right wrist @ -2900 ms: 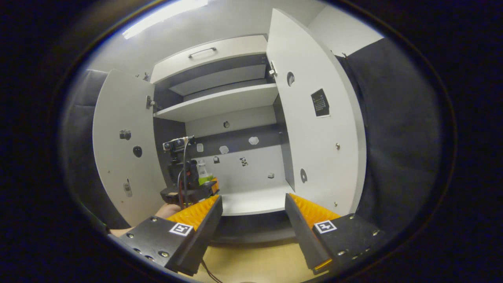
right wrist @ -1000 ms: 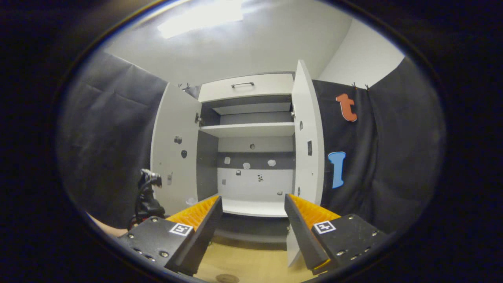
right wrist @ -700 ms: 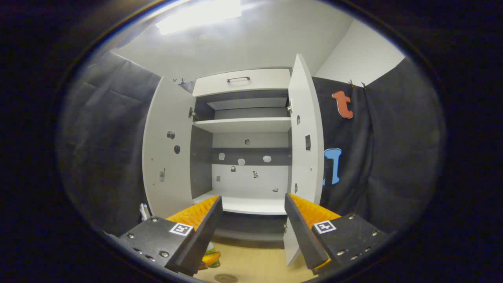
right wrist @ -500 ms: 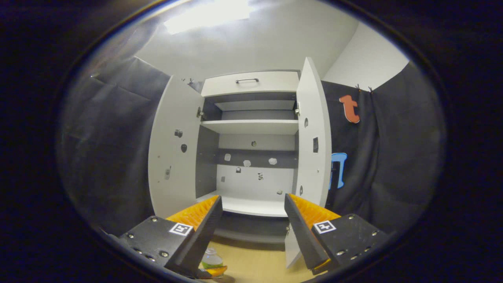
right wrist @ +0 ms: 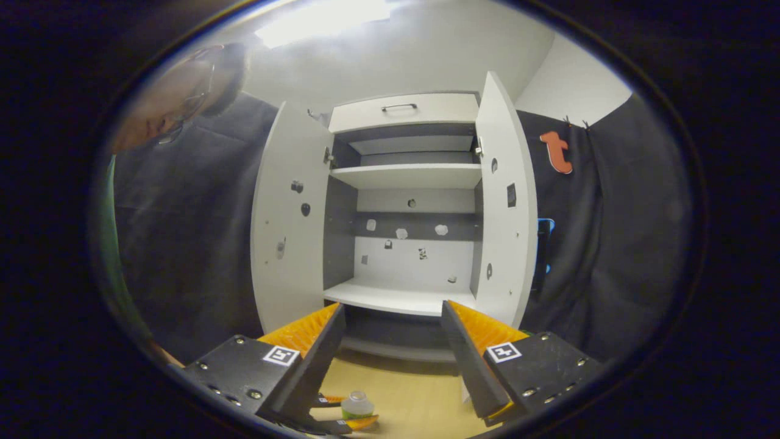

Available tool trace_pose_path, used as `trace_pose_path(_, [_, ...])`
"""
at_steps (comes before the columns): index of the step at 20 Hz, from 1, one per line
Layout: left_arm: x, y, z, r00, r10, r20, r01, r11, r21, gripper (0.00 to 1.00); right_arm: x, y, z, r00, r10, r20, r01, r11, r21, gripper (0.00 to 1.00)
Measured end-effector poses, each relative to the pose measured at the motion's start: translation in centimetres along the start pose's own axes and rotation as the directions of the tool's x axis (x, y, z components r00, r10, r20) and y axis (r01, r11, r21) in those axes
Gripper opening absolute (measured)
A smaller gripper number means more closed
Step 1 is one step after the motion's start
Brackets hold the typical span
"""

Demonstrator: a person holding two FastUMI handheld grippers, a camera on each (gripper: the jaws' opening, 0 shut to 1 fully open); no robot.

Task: Grasp the bottle in the cabinet with the left hand and place it on the coaster, then close the right door with the right hand and the left door with the left hand.

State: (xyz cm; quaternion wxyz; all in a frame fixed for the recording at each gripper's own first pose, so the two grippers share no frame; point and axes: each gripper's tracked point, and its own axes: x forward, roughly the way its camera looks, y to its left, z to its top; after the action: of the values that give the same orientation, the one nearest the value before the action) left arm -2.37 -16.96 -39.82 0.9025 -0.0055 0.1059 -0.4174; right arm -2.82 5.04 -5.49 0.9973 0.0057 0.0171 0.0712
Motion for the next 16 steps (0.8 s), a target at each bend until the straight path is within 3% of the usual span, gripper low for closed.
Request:
trace_pose_path(6, [0.6, -0.7, -2.8, 0.996, -0.063, -0.059, 0.063, 0.998, -0.003, 0.82, 1.0, 0.5, -1.4, 0.999, -0.006, -0.035, 0.006, 1.0, -0.003, 0.96])
trace_pose_path(8, [0.6, -0.4, -2.8, 0.996, -0.052, -0.074, 0.052, 0.999, 0.003, 0.83, 1.4, 0.2, -1.9, 0.999, -0.017, -0.047, 0.017, 1.0, -0.003, 0.96])
trace_pose_path(12, [0.2, 0.0, -2.1, 0.994, -0.046, -0.1, 0.049, 0.998, 0.03, 0.87, 1.8, 0.2, -2.2, 0.999, -0.022, -0.038, 0.022, 1.0, 0.017, 0.96])
trace_pose_path(16, [-0.9, -1.0, 0.3, 0.991, -0.091, -0.095, 0.093, 0.996, 0.016, 0.87, 2.0, -0.6, -3.1, 0.999, -0.038, -0.029, 0.039, 0.998, 0.05, 0.96])
